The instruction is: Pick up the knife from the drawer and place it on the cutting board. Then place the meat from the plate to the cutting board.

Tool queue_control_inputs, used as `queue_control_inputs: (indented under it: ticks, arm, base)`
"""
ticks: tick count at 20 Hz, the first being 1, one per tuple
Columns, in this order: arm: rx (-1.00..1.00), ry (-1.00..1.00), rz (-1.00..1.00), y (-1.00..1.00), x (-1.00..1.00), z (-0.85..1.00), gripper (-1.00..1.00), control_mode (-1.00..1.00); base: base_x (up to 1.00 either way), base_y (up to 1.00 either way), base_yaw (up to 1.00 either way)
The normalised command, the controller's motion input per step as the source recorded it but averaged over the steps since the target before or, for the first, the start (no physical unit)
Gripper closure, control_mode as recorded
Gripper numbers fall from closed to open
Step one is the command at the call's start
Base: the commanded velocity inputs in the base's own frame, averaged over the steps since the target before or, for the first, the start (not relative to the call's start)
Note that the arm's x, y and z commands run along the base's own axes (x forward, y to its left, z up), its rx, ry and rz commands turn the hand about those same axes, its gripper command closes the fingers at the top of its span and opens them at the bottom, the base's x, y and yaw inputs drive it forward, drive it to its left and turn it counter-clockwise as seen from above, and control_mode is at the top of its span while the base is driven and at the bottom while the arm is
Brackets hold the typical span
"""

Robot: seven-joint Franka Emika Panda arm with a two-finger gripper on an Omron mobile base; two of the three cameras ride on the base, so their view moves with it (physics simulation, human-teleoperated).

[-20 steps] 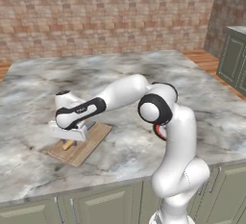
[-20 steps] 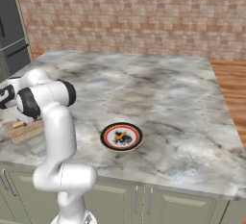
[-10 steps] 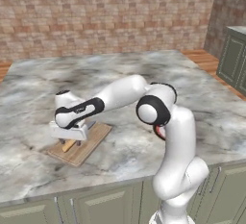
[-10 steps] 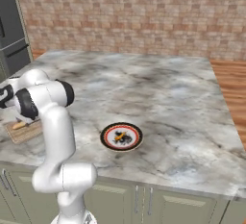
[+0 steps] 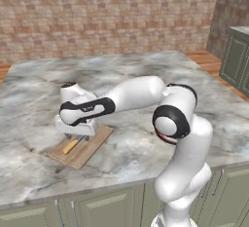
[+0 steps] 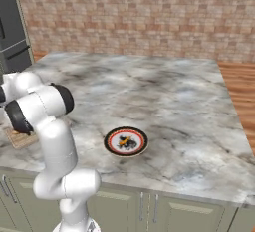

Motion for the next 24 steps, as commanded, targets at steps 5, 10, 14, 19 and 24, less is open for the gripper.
queue_control_inputs:
  ticks: [5, 10, 14, 19, 24]
  arm:
    - [0.02, -0.17, 0.00, -0.46, -0.40, 0.63, -1.00, -1.00]
    - [0.02, -0.13, 0.00, -0.71, -0.34, 0.52, -1.00, -1.00]
    - [0.04, -0.12, 0.00, -0.87, -0.27, 0.28, -1.00, -1.00]
    - [0.04, -0.06, 0.00, -0.94, -0.26, 0.14, -1.00, -1.00]
    - [0.04, 0.00, 0.00, -1.00, -0.29, 0.00, -1.00, -1.00]
  base:
    - [0.00, 0.00, 0.00]
    - [0.00, 0.00, 0.00]
    - [0.00, 0.00, 0.00]
    - [0.00, 0.00, 0.00]
    - [0.00, 0.00, 0.00]
